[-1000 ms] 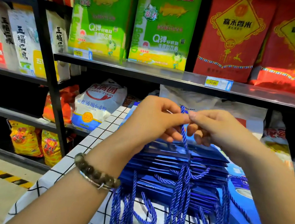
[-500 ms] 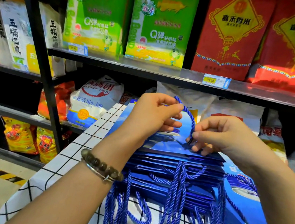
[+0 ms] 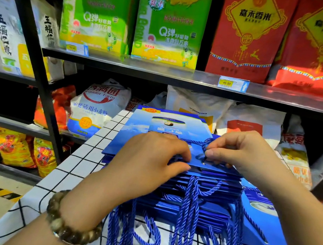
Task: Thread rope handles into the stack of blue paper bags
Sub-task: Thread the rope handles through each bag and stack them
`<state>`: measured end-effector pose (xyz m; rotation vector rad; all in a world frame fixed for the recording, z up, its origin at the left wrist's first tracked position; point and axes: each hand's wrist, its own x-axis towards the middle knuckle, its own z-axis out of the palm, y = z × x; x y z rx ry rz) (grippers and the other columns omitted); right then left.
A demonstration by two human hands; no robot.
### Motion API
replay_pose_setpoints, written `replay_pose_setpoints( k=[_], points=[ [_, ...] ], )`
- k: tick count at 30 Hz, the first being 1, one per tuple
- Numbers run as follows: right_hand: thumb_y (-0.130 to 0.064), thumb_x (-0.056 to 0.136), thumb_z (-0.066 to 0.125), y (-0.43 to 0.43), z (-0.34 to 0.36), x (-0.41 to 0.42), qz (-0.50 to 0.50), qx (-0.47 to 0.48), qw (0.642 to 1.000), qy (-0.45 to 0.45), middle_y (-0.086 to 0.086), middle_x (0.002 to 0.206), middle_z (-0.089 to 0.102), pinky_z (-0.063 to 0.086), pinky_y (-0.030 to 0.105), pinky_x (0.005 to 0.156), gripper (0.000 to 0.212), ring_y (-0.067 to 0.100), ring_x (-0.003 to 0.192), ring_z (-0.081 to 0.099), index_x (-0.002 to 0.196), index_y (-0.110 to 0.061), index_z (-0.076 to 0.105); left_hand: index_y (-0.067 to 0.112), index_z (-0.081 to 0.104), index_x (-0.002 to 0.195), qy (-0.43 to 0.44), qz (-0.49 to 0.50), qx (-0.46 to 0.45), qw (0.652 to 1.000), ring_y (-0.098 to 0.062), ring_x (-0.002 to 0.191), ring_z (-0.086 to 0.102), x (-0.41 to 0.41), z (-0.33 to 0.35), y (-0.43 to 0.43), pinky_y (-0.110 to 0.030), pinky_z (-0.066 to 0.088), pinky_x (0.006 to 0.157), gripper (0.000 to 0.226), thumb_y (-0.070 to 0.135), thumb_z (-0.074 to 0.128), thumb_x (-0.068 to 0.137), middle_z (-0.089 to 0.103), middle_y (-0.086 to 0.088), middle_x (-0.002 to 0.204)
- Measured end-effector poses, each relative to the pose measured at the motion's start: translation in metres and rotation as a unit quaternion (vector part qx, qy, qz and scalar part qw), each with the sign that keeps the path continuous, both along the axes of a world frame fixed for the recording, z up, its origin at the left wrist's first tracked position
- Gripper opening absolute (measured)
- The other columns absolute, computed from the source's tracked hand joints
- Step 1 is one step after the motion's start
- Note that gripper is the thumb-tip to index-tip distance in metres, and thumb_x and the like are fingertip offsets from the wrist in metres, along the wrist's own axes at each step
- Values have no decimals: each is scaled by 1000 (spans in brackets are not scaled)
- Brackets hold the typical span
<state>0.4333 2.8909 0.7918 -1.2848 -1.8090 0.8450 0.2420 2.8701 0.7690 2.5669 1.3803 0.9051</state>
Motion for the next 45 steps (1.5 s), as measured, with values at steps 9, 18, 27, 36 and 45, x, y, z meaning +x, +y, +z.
replay_pose_setpoints(
  k=[9, 18, 27, 36, 45],
  points=[
    [-5, 77, 68, 2, 1, 1, 25, -37, 999, -21, -5, 49, 62, 39, 10, 46, 18, 1, 44, 49, 62, -13, 67, 30, 60, 82, 2, -6, 118, 993, -8, 69, 55, 2, -7, 0, -28, 48, 52, 11, 38, 52, 80, 66, 12, 74],
    [-29, 88, 57, -10, -2, 5, 77, -2, 987, -140, -5, 88, 68, 45, 28, 79, 15, 14, 83, 60, 79, -30, 69, 28, 48, 83, -34, -19, 141, 989, -23, 83, 67, 6, -10, 2, -38, 53, 53, 24, 8, 40, 73, 65, 8, 97],
    [-19, 92, 51, -10, -9, -3, 35, 100, 972, -210, -18, 78, 60, 38, 10, 71, 20, -3, 78, 56, 95, -15, 70, 28, 70, 64, 106, 171, 86, 976, -13, 66, 65, 26, 0, -13, -27, 44, 57, 46, 63, 42, 74, 68, 9, 72],
    [-18, 92, 52, -11, -17, -5, 24, 107, 981, -163, -9, 70, 65, 39, 11, 63, 30, -2, 71, 54, 65, -32, 58, 26, 62, 101, 90, 167, 40, 981, -19, 103, 53, 32, -1, -13, -32, 33, 86, 27, 44, 44, 92, 63, 5, 104],
    [-12, 90, 53, -11, -24, -6, -8, 124, 983, -138, -26, 78, 60, 36, 1, 70, 20, -21, 77, 53, 96, -14, 72, 24, 65, 55, 67, 199, 72, 975, -15, 55, 59, 41, -14, -11, -29, 46, 63, 26, 41, 52, 71, 61, 9, 54]
  ],
)
